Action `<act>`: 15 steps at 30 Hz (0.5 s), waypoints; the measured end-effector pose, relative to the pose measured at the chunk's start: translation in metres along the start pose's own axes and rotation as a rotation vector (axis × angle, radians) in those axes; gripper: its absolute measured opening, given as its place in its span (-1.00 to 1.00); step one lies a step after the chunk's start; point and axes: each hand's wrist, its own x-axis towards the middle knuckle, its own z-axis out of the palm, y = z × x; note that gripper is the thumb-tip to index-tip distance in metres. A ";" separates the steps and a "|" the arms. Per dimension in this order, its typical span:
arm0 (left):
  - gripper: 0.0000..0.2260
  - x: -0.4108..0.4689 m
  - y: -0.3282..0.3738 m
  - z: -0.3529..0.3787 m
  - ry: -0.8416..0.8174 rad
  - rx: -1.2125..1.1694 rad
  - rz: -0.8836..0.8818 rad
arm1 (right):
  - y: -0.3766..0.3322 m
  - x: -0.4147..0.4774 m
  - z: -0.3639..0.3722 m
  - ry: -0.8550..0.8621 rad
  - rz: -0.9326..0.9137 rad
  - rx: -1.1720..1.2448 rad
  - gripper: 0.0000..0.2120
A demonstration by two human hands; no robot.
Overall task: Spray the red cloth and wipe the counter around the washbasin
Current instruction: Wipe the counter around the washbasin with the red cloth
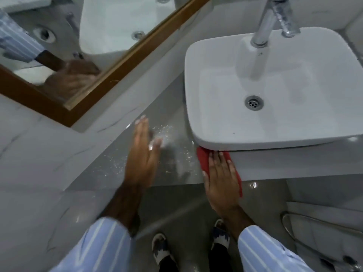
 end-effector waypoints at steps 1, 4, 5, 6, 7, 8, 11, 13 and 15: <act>-0.32 -0.020 -0.020 -0.019 0.089 0.021 -0.043 | -0.007 0.003 0.001 -0.011 -0.047 -0.019 -0.40; -0.37 -0.055 -0.070 -0.078 0.340 0.241 -0.061 | -0.026 0.020 0.001 -0.075 -0.187 -0.071 -0.37; -0.36 -0.057 -0.084 -0.098 0.412 0.308 -0.052 | -0.035 0.030 0.001 -0.103 -0.243 -0.082 -0.36; -0.35 -0.056 -0.094 -0.114 0.467 0.363 -0.051 | -0.041 0.041 0.002 -0.120 -0.282 -0.088 -0.36; -0.33 -0.052 -0.102 -0.128 0.496 0.419 -0.061 | -0.046 0.055 0.004 -0.123 -0.304 -0.085 -0.36; -0.31 -0.047 -0.109 -0.140 0.495 0.488 -0.074 | -0.053 0.071 0.005 -0.121 -0.311 -0.073 -0.36; -0.25 -0.031 -0.123 -0.155 0.447 0.735 -0.058 | -0.078 0.119 0.007 -0.086 -0.253 -0.038 -0.38; -0.24 -0.025 -0.127 -0.155 0.439 0.838 -0.035 | -0.096 0.142 0.010 -0.101 -0.141 -0.011 -0.39; -0.24 -0.023 -0.129 -0.153 0.440 0.893 -0.039 | -0.105 0.143 0.009 -0.146 -0.089 0.014 -0.37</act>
